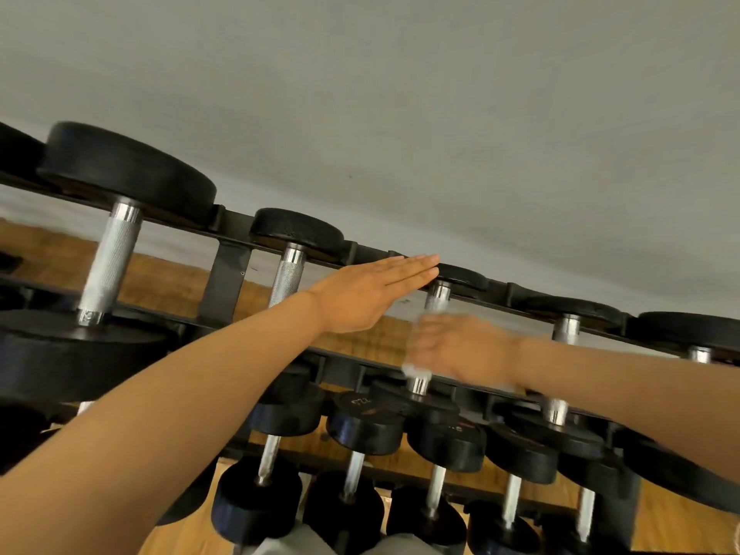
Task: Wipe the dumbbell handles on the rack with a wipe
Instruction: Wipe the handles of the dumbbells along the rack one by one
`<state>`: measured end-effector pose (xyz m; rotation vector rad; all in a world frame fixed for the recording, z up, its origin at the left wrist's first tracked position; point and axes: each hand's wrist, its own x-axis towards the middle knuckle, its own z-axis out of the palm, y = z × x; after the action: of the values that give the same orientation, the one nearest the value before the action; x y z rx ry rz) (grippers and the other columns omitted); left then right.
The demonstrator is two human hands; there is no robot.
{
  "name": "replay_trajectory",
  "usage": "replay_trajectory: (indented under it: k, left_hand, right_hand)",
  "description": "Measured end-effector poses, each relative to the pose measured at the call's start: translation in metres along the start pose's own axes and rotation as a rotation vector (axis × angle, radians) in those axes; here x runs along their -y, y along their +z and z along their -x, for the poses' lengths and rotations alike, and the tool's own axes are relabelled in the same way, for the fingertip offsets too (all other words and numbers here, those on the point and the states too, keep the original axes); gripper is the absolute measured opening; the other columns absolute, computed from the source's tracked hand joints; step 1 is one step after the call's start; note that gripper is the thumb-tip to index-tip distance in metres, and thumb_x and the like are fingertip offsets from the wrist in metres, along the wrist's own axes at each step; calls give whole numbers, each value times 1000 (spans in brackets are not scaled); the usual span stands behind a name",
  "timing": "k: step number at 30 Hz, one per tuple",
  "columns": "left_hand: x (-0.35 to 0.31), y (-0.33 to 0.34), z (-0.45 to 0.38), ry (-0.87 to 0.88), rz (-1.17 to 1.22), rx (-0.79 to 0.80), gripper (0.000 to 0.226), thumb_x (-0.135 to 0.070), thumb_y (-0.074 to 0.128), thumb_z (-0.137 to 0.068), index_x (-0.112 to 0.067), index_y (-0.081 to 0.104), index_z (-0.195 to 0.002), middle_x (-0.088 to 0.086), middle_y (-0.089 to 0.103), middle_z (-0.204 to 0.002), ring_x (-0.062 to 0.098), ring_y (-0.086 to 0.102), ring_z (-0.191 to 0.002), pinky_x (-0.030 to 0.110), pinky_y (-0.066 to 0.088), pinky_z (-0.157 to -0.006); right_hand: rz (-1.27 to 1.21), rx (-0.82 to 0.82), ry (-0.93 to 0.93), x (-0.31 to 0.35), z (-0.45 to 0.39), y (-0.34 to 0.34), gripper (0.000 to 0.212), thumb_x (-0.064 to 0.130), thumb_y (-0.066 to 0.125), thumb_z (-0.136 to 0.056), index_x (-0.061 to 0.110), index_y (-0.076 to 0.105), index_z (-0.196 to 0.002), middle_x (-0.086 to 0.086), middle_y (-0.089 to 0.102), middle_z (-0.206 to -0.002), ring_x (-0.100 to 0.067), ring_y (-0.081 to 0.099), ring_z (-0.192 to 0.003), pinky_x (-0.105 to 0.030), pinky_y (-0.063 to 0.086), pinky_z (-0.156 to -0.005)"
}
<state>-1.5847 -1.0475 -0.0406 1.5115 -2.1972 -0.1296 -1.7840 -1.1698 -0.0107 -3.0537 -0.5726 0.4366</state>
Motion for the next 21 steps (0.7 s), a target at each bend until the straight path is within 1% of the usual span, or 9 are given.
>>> replay_trajectory:
  k: [2, 4, 6, 8, 12, 15, 17, 19, 21]
  left_hand:
    - [0, -1, 0, 8, -8, -1, 77, 15, 51, -85, -7, 16, -150, 9, 18, -160, 22, 26, -147, 39, 27, -120]
    - [3, 1, -1, 22, -16, 2, 77, 15, 52, -85, -5, 19, -151, 13, 23, -160, 25, 28, -146, 43, 31, -118]
    - [4, 1, -1, 20, -21, 9, 77, 15, 52, -85, -5, 18, -151, 12, 21, -160, 24, 27, -147, 43, 31, -118]
    - [4, 1, 0, 16, -39, 14, 76, 14, 49, -86, -8, 16, -151, 8, 17, -160, 21, 25, -147, 40, 29, -119]
    - [1, -1, 0, -4, -32, 31, 76, 14, 48, -88, -10, 13, -151, 4, 12, -160, 17, 20, -148, 35, 21, -121]
    - [1, 0, 0, -17, -23, 37, 76, 13, 47, -88, -9, 13, -151, 4, 11, -160, 16, 17, -148, 28, 13, -123]
    - [1, 2, 0, -15, -21, 24, 75, 14, 48, -86, -6, 15, -150, 7, 13, -159, 18, 20, -147, 24, 7, -123]
    - [0, 2, 0, -21, -25, 30, 76, 13, 49, -86, -6, 15, -150, 7, 13, -159, 18, 19, -148, 23, 5, -122]
    - [-3, 2, 0, -37, -31, 38, 77, 12, 49, -87, -8, 12, -151, 6, 10, -160, 16, 14, -148, 22, 2, -122]
  right_hand:
    - [89, -113, 149, -17, -2, -5, 17, 19, 55, -89, 13, 70, -94, -3, 70, -96, -26, 66, -96, -35, 51, -93]
    - [108, -184, 251, -9, -5, 2, 27, 21, 45, -95, 10, 68, -91, -7, 68, -93, -28, 64, -94, -37, 45, -100]
    - [68, -217, 236, 9, -4, 16, 15, 17, 54, -90, 11, 67, -92, -7, 67, -93, -27, 61, -96, -40, 41, -105]
    - [-16, -149, 129, 28, -1, 26, 15, 14, 64, -84, 13, 69, -97, -4, 67, -98, -25, 59, -101, -38, 38, -108]
    - [-63, -25, -51, 18, 1, 19, 28, 18, 49, -90, 17, 70, -109, 1, 69, -107, -22, 61, -106, -35, 38, -109]
    - [39, -111, 33, -14, 5, 1, 30, 20, 50, -91, 15, 70, -112, -2, 70, -113, -24, 65, -109, -38, 41, -107]
    - [116, -192, 144, -23, 8, 2, 33, 22, 47, -93, 11, 69, -115, -6, 69, -116, -26, 63, -113, -34, 33, -112]
    - [50, -242, 234, -8, 10, 15, 36, 21, 43, -93, 8, 66, -119, -9, 66, -121, -28, 56, -121, -34, 22, -118]
    - [-101, -245, 231, 15, 14, 30, 38, 20, 44, -94, 11, 62, -126, -6, 62, -128, -24, 48, -130, -33, 16, -121]
